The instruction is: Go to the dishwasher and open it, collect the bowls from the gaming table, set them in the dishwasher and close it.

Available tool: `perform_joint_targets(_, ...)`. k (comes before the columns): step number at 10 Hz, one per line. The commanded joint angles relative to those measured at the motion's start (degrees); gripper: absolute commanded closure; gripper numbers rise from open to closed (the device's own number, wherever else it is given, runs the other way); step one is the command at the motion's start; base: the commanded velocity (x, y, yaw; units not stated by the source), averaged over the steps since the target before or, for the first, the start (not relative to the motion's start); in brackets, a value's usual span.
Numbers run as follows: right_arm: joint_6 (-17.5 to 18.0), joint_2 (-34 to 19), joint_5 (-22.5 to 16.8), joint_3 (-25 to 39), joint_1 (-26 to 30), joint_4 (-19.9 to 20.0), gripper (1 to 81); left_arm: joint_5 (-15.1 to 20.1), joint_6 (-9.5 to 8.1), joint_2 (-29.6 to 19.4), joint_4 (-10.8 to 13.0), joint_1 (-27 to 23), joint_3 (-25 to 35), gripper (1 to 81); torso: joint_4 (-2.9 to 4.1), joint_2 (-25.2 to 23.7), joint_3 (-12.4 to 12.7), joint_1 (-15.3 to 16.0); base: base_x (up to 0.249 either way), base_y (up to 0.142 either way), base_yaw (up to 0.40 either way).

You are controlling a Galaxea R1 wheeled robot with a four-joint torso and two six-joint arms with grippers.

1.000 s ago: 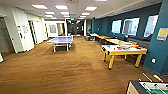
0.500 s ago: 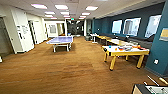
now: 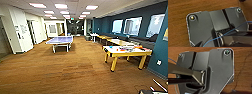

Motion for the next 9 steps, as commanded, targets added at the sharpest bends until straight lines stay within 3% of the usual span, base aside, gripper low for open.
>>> perform_joint_targets(1,-0.1,-0.2,-2.6,-0.1,2.8,0.2,1.0,2.8,0.20,0.1,0.2,-3.4,0.0,1.0,0.00,0.0,0.0,0.0,0.183,0.000,0.000)
perform_joint_targets(9,-0.1,-0.2,-2.6,-0.1,2.7,0.3,1.0,2.9,0.29,0.1,0.4,-3.4,0.0,1.0,0.00,0.0,0.0,0.0,0.186,0.000,0.000)
